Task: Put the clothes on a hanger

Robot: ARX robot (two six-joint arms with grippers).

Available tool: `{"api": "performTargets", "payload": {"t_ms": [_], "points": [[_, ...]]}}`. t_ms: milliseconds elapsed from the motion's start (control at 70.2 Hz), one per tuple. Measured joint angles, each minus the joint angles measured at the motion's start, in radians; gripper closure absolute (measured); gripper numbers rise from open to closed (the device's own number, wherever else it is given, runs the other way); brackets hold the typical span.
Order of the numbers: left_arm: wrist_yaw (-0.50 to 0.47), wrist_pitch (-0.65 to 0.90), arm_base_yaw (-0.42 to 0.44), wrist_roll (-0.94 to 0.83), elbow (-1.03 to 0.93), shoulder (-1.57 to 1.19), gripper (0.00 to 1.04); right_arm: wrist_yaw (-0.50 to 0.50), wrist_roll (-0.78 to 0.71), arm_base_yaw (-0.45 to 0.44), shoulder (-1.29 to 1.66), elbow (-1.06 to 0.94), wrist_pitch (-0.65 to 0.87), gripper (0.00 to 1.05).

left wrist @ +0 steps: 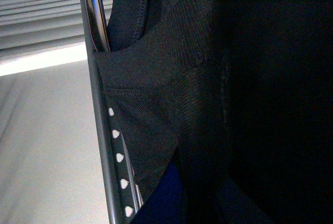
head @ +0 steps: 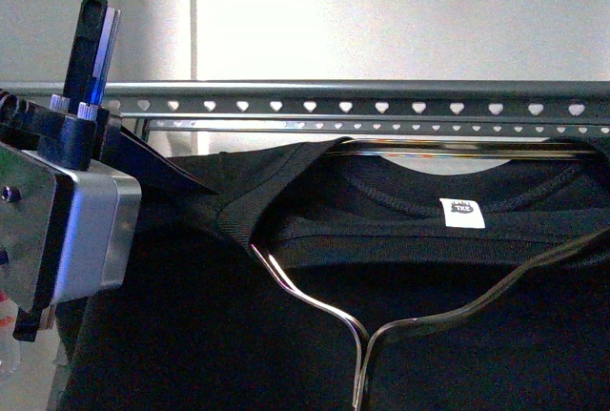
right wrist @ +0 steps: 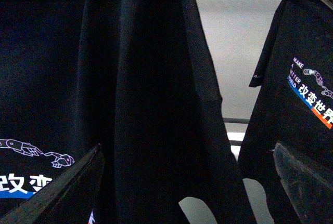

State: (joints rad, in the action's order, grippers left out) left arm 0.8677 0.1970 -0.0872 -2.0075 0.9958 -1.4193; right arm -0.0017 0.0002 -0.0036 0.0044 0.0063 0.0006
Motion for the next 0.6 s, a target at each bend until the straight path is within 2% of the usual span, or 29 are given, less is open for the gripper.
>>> {"api": "performTargets", "payload": {"t_ms": [327,356,370,384,413,427,441,541,598], "points": [[-0.002,0.000,0.000,-0.001,0.000,0.000,1.00,-0.002,0.000,0.000,0.000,0.000,0.000,0.07],[-0.002,0.000,0.000,-0.001,0.000,0.000,1.00,-0.102,0.025,-0.027,0.022,0.011,-0.026,0.07],[-0.002,0.000,0.000,-0.001,0.000,0.000,1.00,-0.214,0.061,-0.066,0.051,0.028,-0.053,0.07],[-0.002,0.000,0.000,-0.001,0.000,0.000,1.00,-0.269,0.074,-0.087,0.072,0.036,-0.060,0.07],[-0.008,0.000,0.001,-0.001,0.000,0.000,1.00,-0.492,0.101,-0.187,0.172,0.071,-0.050,0.07],[-0.008,0.000,0.001,-0.001,0.000,0.000,1.00,-0.538,0.104,-0.211,0.196,0.081,-0.041,0.07],[-0.008,0.000,0.001,-0.001,0.000,0.000,1.00,-0.626,0.106,-0.258,0.244,0.099,-0.014,0.07],[-0.005,0.000,-0.002,-0.002,0.000,0.000,1.00,-0.842,0.058,-0.389,0.389,0.171,0.113,0.07],[-0.005,0.000,-0.002,-0.002,-0.001,-0.002,1.00,-0.879,0.017,-0.404,0.446,0.202,0.174,0.07]]}}
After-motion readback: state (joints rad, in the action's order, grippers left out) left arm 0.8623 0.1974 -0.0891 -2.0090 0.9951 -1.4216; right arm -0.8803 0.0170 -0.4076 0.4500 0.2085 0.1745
